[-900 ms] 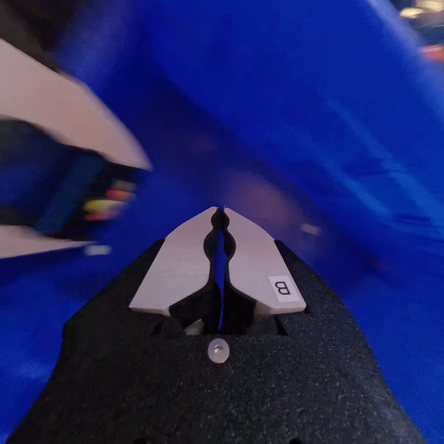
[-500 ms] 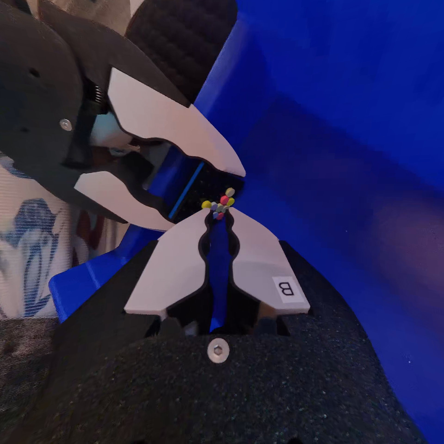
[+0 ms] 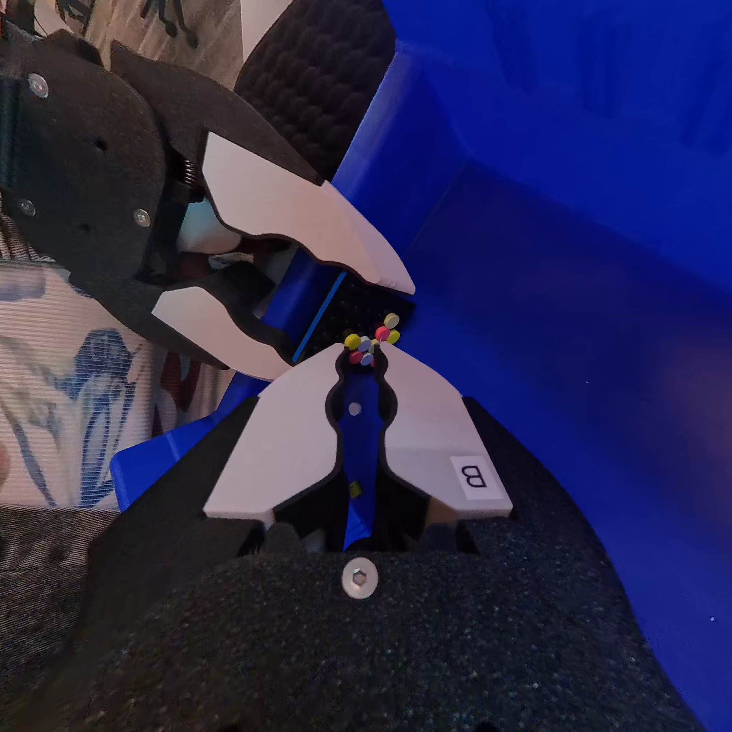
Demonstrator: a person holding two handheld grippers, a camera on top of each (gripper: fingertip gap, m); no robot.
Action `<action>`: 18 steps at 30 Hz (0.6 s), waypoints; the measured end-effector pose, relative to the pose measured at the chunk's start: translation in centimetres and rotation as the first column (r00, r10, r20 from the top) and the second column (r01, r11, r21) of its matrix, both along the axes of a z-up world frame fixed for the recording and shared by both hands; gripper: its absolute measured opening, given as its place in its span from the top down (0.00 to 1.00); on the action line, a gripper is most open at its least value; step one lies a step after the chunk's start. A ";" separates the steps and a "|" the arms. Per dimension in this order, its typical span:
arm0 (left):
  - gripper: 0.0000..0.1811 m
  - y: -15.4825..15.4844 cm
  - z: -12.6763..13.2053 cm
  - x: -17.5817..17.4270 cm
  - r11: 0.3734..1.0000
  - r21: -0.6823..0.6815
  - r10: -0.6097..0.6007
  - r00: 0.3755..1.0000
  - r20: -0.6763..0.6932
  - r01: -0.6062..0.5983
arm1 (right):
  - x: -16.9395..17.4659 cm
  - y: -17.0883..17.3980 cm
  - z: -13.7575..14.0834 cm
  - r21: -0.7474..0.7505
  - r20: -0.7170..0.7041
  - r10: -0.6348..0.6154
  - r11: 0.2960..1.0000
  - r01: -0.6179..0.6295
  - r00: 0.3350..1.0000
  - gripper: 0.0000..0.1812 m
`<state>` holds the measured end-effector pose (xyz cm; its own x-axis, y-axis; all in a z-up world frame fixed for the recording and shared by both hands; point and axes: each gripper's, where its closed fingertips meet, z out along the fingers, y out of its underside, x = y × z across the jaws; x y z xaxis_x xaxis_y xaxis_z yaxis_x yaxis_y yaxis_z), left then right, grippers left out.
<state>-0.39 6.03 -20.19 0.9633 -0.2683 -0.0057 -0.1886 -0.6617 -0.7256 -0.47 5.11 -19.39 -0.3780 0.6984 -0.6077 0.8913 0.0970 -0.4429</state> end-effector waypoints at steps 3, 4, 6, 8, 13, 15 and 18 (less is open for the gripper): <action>0.69 0.0 0.0 0.0 1.000 0.001 0.001 1.000 0.000 -0.001 | 0.0 0.0 -0.1 -0.009 0.003 0.002 1.000 -0.002 1.000 0.95; 0.69 0.0 0.0 0.0 1.000 -0.001 0.001 1.000 -0.001 -0.001 | 0.0 0.0 -0.2 0.001 0.001 0.001 1.000 -0.001 1.000 0.94; 0.69 0.0 0.0 0.0 1.000 -0.003 0.002 1.000 -0.001 -0.002 | -0.1 0.1 -0.3 0.021 -0.018 0.007 1.000 -0.006 1.000 0.92; 0.69 0.0 0.0 0.0 1.000 -0.007 0.001 1.000 -0.003 -0.001 | -0.1 0.3 -0.4 0.030 -0.025 0.001 1.000 0.000 1.000 0.92; 0.69 -0.1 -0.1 0.2 1.000 -0.018 -0.019 1.000 -0.007 0.019 | -1.1 3.5 -2.7 0.371 -0.059 -0.041 0.927 0.060 0.997 0.97; 0.69 0.0 0.1 0.1 1.000 0.011 -0.021 1.000 -0.001 0.021 | -2.6 5.2 -1.9 0.599 -0.172 0.056 0.799 0.059 0.984 0.98; 0.69 -0.1 0.2 -0.1 0.999 0.030 -0.022 1.000 0.006 0.022 | -1.5 3.1 -0.5 0.217 -0.106 -0.079 0.971 0.100 0.991 1.00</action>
